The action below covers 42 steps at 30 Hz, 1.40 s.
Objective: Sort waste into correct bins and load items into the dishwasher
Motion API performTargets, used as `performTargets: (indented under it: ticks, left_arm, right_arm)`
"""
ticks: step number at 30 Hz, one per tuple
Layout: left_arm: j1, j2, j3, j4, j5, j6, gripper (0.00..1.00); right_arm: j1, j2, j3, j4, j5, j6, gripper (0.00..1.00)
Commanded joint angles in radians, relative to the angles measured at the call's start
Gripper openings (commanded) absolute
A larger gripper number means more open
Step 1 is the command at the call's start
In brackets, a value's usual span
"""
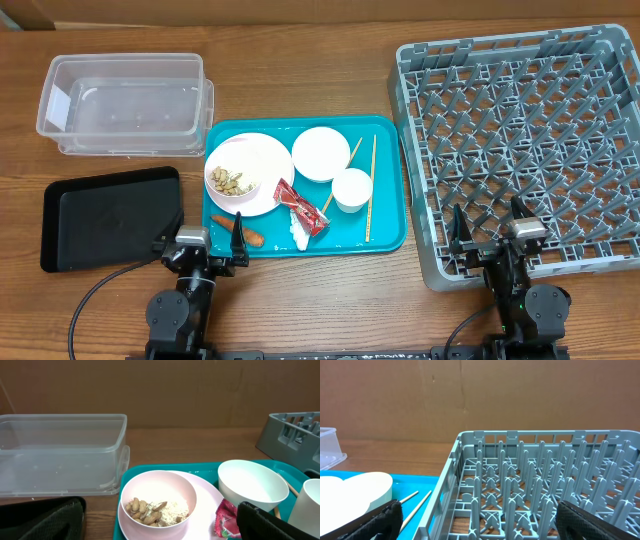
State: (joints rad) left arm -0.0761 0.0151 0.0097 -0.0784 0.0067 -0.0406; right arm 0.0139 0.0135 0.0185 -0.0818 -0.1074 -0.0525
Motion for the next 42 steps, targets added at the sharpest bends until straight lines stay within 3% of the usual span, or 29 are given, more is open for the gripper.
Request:
performTargets:
  ticks: [1,42]
  left_arm:
    - [0.006,-0.011,-0.005,0.001,-0.006,0.026,1.00]
    - [0.006,-0.011,-0.005,0.006,-0.032,0.027,1.00]
  right_arm:
    - [0.005,-0.011,-0.011,0.006,0.002,0.000,1.00]
    - [0.005,-0.011,-0.011,0.008,0.002,0.000,1.00]
